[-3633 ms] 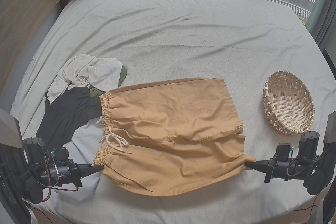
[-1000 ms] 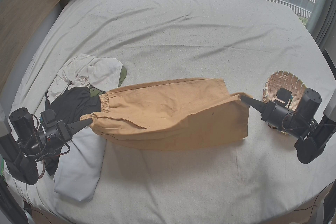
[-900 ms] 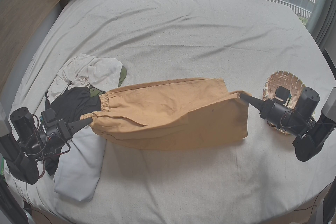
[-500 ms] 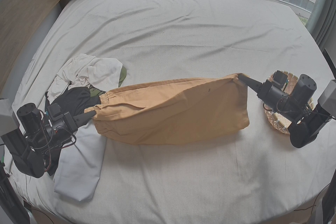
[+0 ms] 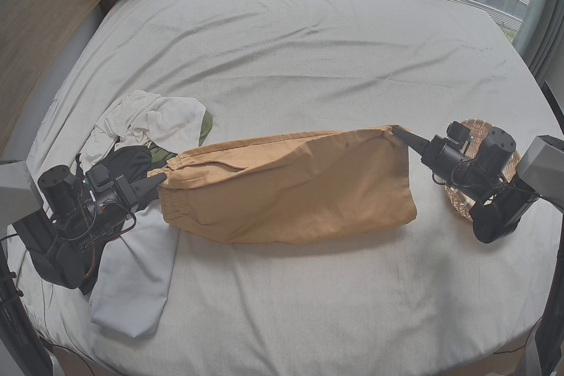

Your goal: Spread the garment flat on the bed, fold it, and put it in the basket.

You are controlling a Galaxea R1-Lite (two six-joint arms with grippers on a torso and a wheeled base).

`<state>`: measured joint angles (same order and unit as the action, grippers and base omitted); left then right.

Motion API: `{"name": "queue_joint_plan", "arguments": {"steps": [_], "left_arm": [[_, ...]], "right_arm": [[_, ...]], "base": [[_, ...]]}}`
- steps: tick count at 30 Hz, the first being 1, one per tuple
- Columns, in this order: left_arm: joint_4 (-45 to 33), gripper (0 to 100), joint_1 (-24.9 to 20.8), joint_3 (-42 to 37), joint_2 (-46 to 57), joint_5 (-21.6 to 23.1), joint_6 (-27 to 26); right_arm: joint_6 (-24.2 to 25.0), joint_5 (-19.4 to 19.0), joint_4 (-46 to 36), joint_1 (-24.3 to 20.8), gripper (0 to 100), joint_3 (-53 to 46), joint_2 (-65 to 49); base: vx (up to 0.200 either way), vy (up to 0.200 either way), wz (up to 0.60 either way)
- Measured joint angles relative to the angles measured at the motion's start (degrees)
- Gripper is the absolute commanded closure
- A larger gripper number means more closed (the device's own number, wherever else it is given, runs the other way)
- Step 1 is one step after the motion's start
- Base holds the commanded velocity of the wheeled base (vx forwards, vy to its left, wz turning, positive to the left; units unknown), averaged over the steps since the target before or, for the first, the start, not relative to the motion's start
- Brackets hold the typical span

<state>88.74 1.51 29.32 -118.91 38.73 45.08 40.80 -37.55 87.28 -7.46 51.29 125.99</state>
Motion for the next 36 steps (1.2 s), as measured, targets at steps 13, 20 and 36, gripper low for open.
{"name": "queue_joint_plan", "arguments": {"steps": [13,20,36], "left_arm": [[-0.02,100,-0.72,5.63,-4.16,-4.39,0.10],[0.00,100,-0.77,7.69,-5.53,-6.61,0.18],[0.02,0,-1.00,10.37,-6.49,-7.72,2.21]], "right_arm": [[-0.02,0.09,0.06,0.13,100,4.69,3.84],[-0.02,0.13,0.00,0.35,100,5.90,4.85],[-0.07,2.19,0.06,0.61,0,7.89,5.99]], "base": [[0.000,0.000,0.00],[0.000,0.000,0.00],[0.000,0.000,0.00]]}}
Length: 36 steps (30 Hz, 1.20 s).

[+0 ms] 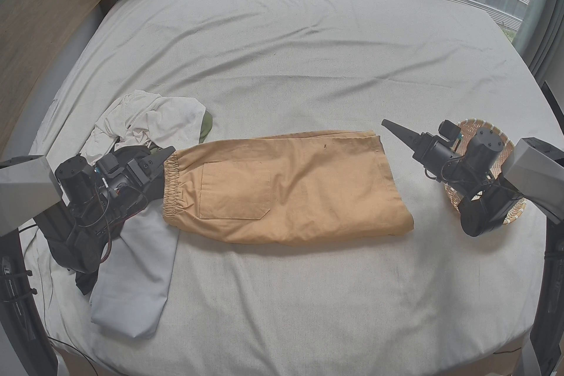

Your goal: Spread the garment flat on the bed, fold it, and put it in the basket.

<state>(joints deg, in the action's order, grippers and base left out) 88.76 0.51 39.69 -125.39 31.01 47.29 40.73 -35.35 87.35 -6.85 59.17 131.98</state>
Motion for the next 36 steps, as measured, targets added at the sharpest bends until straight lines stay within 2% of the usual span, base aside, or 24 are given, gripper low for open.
{"name": "queue_joint_plan", "arguments": {"steps": [6,15,19,24,27,36], "left_arm": [[0.04,0,0.43,-0.56,1.22,0.02,1.71],[0.04,0,-0.89,-5.85,5.85,1.85,1.54],[0.00,0,-1.37,-10.29,8.96,5.28,-1.12],[-0.05,0,-1.41,-16.35,11.95,9.39,-9.39],[-0.09,0,-1.37,-18.05,12.61,10.01,-11.70],[-0.09,0,-1.88,-19.77,13.37,10.23,-12.31]], "right_arm": [[-0.24,1.19,0.49,-0.45,0,-3.28,-1.05],[-0.46,1.44,0.73,-2.51,0,-17.53,-7.31],[-1.05,1.45,0.73,-3.58,0,-24.11,-10.58],[-2.08,1.41,0.46,-4.19,0,-28.39,-13.04],[-2.35,1.39,0.32,-4.44,0,-29.90,-13.65],[-3.95,1.37,0.56,-6.29,0,-33.66,-13.53]], "base": [[0.000,0.000,0.00],[0.000,0.000,0.00],[0.000,0.000,0.00],[0.000,0.000,0.00],[0.000,0.000,0.00],[0.000,0.000,0.00]]}}
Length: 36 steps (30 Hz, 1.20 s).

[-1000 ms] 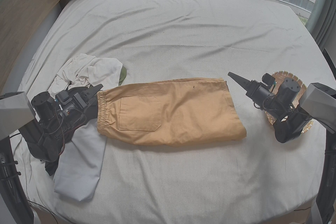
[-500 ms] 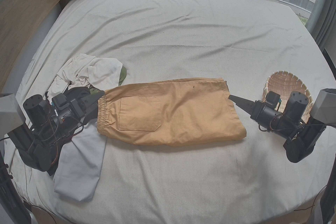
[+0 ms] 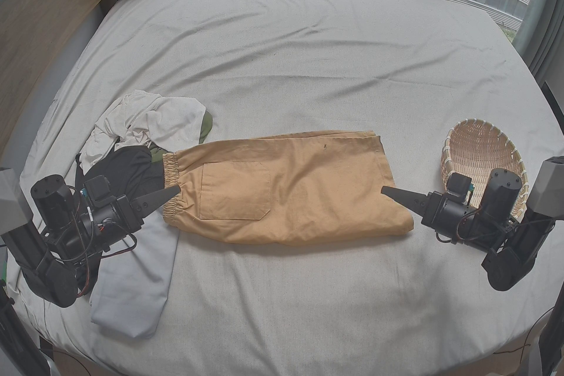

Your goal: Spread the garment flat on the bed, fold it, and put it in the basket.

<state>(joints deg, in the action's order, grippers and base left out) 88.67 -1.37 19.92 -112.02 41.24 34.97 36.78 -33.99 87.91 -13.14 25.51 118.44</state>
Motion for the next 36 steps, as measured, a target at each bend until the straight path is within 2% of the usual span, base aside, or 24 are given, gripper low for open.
{"name": "queue_joint_plan", "arguments": {"steps": [7,25,36], "left_arm": [[0.00,0,-0.04,-0.33,0.13,-0.02,-0.40],[-0.02,0,0.07,-0.41,-1.13,-0.27,-0.99],[-0.02,0,0.13,-0.30,-1.32,-0.38,-0.99]], "right_arm": [[-3.41,0.00,0.09,-1.16,0,-1.93,2.65],[-3.56,0.27,0.15,-2.62,0,-2.01,11.33],[-3.12,6.64,0.45,-2.01,0,3.67,16.48]], "base": [[0.000,0.000,0.00],[0.000,0.000,0.00],[0.000,0.000,0.00]]}}
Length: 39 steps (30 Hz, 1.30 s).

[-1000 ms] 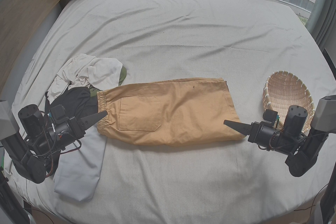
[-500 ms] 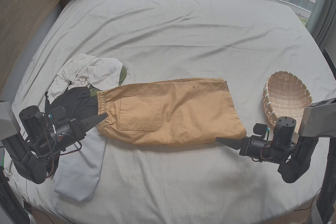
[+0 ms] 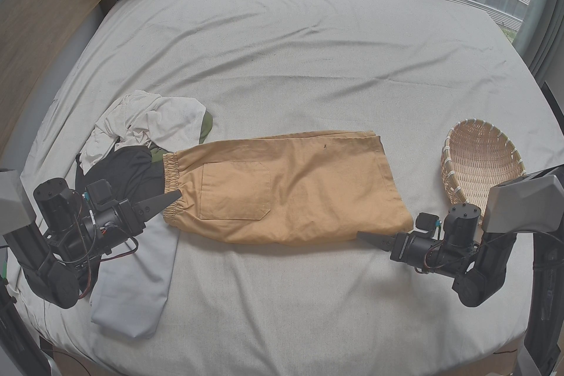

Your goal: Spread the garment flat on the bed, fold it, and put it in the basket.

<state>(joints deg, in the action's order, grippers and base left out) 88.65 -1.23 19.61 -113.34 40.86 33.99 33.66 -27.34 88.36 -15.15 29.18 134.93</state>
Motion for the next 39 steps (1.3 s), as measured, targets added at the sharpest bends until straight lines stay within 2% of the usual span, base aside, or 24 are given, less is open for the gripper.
{"name": "queue_joint_plan", "arguments": {"steps": [8,19,24,25,31,39], "left_arm": [[0.02,0,-0.04,0.00,-0.04,-0.06,0.00],[0.00,0,-0.11,0.22,0.00,-0.09,0.09],[0.00,0,-0.11,0.33,-0.06,-0.09,0.09],[0.00,0,-0.11,0.33,-0.06,-0.09,0.09],[0.00,0,-0.13,0.33,-0.04,-0.09,0.09],[0.02,0,-0.17,0.11,-0.09,-0.09,0.09]], "right_arm": [[0.57,3.18,-0.09,-0.22,0,6.78,1.73],[2.28,4.72,0.05,-0.78,0,15.19,4.82],[2.36,6.81,0.21,-1.07,0,18.12,6.28],[2.39,7.56,0.24,-1.11,100,18.69,6.58],[2.46,9.28,-0.06,-0.96,100,20.07,7.80],[2.61,9.25,-0.06,-2.15,100,17.47,6.69]], "base": [[0.000,0.000,0.00],[0.000,0.000,0.00],[0.000,0.000,0.00],[0.000,0.000,0.00],[0.000,0.000,0.00],[0.000,0.000,0.00]]}}
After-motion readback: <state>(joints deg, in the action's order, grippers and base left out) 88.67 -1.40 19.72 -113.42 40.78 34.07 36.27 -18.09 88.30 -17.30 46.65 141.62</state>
